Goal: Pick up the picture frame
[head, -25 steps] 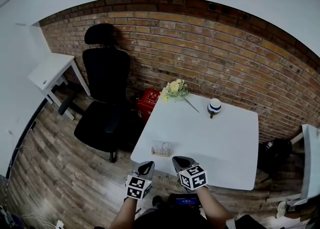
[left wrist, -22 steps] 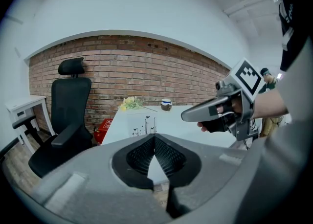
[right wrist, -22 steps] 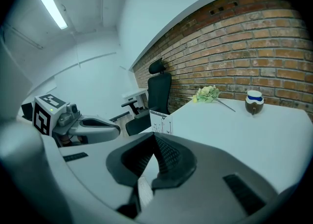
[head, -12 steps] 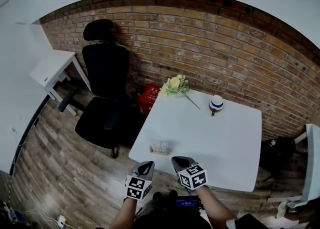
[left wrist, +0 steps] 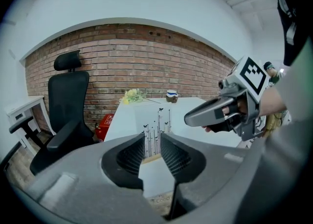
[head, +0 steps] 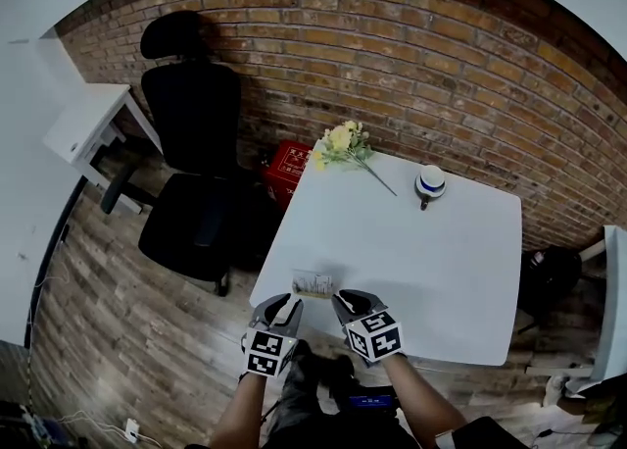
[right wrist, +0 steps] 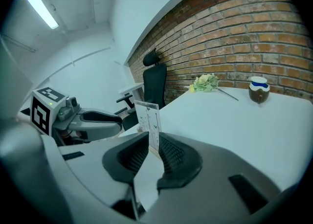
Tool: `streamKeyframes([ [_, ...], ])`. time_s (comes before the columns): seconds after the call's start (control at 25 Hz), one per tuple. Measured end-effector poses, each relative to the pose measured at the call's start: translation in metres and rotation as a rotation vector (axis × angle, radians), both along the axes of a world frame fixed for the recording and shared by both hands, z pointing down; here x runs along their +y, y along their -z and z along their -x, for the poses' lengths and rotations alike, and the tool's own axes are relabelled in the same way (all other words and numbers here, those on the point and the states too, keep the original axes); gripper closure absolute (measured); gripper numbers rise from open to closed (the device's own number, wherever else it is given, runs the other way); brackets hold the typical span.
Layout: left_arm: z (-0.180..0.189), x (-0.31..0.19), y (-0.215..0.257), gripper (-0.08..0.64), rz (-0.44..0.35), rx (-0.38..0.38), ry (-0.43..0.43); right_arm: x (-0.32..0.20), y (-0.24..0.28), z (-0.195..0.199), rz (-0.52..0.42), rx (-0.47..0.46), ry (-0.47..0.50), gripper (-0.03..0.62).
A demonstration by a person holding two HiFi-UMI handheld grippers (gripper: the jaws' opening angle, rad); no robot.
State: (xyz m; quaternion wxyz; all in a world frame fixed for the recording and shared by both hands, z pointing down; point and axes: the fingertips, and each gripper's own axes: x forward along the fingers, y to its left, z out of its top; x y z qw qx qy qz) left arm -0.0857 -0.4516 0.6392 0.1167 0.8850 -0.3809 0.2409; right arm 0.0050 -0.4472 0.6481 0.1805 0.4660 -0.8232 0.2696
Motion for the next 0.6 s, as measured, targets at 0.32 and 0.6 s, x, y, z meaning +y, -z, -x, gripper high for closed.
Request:
streamKeyframes([
  [0.32,0.007,-0.037,-0.044,0.416,0.082,-0.061,-0.065,-0.024,-0.044,0.01,0.071,0.033,-0.069,0.443],
  [0.6,0.0,-0.042,-0.07,0.413,0.13,-0.071,-0.117,-0.027,-0.069,0.015,0.102,0.069,-0.089,0.44],
])
